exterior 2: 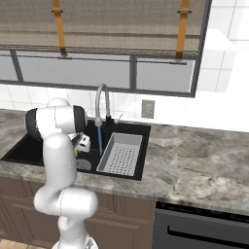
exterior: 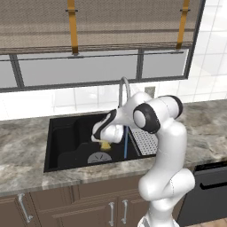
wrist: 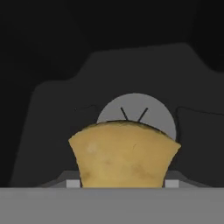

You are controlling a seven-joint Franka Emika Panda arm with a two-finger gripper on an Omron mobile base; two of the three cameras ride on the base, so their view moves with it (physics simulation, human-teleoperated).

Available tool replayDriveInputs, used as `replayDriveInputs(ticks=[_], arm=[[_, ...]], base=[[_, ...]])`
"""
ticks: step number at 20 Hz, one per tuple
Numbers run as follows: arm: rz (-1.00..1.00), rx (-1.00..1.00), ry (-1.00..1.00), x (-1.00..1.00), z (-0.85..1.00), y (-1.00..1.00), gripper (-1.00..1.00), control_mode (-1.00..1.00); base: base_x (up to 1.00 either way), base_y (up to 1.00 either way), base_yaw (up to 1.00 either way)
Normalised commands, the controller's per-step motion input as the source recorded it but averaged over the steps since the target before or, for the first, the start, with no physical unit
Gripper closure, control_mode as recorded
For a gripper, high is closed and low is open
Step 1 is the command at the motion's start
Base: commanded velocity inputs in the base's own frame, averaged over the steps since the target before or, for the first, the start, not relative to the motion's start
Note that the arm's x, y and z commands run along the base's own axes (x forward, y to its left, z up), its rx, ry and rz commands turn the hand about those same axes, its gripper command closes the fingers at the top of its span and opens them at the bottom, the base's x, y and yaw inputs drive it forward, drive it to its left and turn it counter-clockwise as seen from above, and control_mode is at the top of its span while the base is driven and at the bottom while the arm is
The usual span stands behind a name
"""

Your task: Soak the sponge with water for a few seconds and then drop it inside the sink.

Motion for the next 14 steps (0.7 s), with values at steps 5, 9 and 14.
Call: replayDriveInputs(ticks=[5,9,14], arm=[[0.0,-0.15,0.25,0.0,0.26,0.05,1.0,-1.0],[0.0,-0.14,0.23,0.0,0.38,0.26,1.0,-1.0],[0.0,-0.12,0.15,0.0,0.44,0.36,1.0,-1.0]], base=[[0.0,0.0,0.0],[0.0,0.0,0.0],[0.0,0.0,0.0]])
